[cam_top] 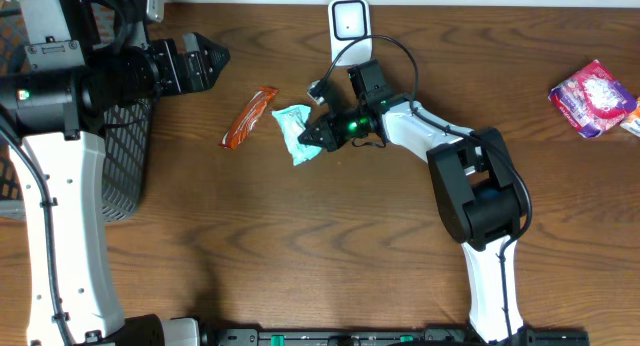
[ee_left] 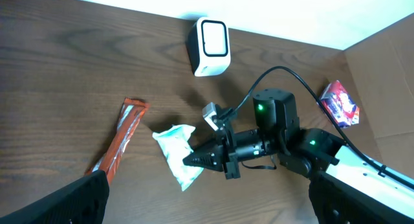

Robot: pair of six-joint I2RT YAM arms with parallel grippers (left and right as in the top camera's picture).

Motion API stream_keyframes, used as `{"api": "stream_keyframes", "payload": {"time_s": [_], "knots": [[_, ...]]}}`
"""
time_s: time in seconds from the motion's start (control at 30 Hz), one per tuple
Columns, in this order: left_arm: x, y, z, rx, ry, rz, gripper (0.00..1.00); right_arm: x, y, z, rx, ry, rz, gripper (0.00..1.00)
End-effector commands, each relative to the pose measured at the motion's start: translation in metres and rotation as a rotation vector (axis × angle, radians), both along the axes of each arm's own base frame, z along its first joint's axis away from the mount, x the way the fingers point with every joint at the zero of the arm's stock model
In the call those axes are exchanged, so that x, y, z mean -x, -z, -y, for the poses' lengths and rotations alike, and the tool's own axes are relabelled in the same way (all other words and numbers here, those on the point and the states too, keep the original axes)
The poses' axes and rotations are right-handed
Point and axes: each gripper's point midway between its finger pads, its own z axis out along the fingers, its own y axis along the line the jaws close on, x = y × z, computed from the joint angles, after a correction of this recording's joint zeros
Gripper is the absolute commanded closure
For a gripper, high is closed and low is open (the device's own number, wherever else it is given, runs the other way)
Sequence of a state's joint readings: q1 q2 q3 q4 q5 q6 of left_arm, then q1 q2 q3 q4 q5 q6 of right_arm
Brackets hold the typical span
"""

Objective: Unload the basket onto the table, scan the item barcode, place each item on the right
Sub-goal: 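Drag the wipes pack right and toward the scanner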

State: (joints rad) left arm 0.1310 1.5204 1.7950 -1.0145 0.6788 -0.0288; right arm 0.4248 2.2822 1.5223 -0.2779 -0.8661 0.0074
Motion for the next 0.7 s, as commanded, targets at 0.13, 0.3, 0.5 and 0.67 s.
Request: {"api": "stream_keyframes", "payload": {"time_s": [0.13,0.3,0.5,0.67], "knots": [[-0.001,-0.001,0.000,0.005,0.005,0.002,0.02,-0.029,-0.019,0.028,0.207,0.306,-0.024,0.99],[-0.001,-0.001,0.000,0.005,0.005,0.001,0.02,-0.024,0.003,0.057,0.369,0.463,-0.134,0.99],[-0.001,-0.001,0.000,0.005,0.005,0.002,0.02,-0.026,0.017,0.085,0.508,0.564,-0.131,0.99],[-0.001,-0.001,0.000,0.005,0.005,0.001,0.02,-0.026,0.017,0.085,0.509,0.564,-0.131,0.99]]}}
